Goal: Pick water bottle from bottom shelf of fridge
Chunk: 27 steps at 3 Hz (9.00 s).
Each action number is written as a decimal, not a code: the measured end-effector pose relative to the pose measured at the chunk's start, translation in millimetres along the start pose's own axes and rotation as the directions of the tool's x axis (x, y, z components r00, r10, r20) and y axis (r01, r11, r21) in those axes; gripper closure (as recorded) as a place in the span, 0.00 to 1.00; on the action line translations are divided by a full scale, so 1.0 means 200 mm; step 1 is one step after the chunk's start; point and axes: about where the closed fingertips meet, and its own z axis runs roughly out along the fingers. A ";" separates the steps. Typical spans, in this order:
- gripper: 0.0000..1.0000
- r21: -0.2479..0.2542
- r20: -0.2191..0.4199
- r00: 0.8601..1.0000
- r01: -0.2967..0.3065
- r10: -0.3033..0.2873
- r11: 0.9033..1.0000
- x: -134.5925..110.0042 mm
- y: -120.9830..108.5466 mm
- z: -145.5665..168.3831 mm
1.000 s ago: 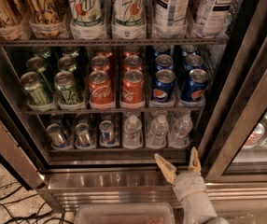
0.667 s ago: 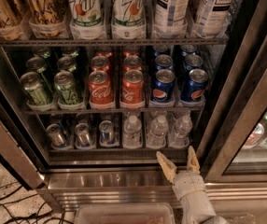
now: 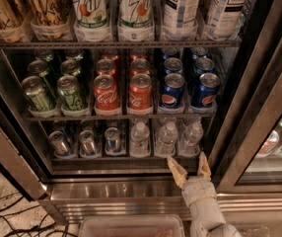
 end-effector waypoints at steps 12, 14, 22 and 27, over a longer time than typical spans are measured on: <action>1.00 0.110 0.005 1.000 0.008 -0.008 0.994 -0.05 -0.16 0.41; 1.00 0.077 0.119 0.992 0.026 -0.035 0.997 -0.21 -0.15 0.30; 1.00 -0.315 0.141 0.975 0.206 -0.169 0.926 -0.28 -0.02 -0.01; 1.00 -0.641 0.228 0.962 0.264 -0.150 0.721 -0.41 0.44 -0.35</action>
Offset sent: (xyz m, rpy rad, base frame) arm 0.0272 -0.0216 -0.0121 0.0001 0.0341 -0.0957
